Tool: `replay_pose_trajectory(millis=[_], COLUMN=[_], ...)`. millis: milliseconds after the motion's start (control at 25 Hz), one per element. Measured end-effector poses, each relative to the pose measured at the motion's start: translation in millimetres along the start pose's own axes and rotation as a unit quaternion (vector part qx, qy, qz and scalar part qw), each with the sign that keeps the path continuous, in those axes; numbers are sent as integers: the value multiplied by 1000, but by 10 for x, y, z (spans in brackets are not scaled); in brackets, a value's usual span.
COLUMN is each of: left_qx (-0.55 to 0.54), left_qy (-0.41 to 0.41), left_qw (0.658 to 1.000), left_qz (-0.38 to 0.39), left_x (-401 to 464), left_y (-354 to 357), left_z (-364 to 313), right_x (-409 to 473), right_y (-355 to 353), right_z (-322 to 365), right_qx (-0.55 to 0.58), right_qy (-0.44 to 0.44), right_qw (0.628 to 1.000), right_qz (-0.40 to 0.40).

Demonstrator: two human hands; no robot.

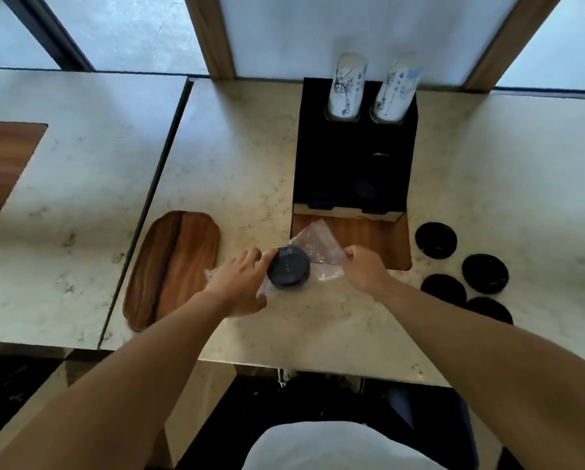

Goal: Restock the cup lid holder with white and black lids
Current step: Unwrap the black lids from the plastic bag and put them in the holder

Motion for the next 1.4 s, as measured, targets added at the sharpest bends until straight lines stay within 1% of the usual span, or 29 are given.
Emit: replay_pose_trajectory(millis=[120,200,320,480,600,760,880,1000,1080,1160,1280,1400], left_qx=[17,27,46,74,73,68,52,26,21,23,36,46], left_qy=[62,86,121,150,154,159,149,140,136,118,84,68], left_qw=[998,995,990,984,983,983,987,990,991,993,996,996], left_qz=[28,35,48,61,64,56,34,12,-2,-3,15,23], left_x=[141,207,260,325,348,357,380,483,555,617,661,681], left_y=[102,166,242,281,300,265,195,135,144,214,390,509], left_z=[-229,-325,-434,-490,-476,-499,-612,-855,-1050,-1180,-1223,-1193], right_x=[-210,-333,-486,-572,-563,-573,-561,-520,-487,-462,-447,-411], right_y=[20,44,97,167,176,135,-39,-173,-182,-150,-86,-52], right_z=[-382,-545,-720,-876,-875,-915,-849,-685,-561,-475,-415,-403], right_qx=[59,68,48,85,80,86,67,17,-18,-40,-79,-108], right_qy=[57,63,66,93,85,106,87,35,0,-14,-16,-4], right_qw=[997,996,997,992,993,991,991,991,990,989,986,983], right_qz=[10,19,14,11,14,-4,-74,-130,-139,-138,-148,-148])
Point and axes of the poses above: each hand's wrist, its own x-axis towards the middle knuckle, its own y-axis out of the palm, z = x × y, the point moved 8 cm from there along x, towards the middle knuckle, and after that the axes turned 6 degrees about -x, right-handed, at the moved point
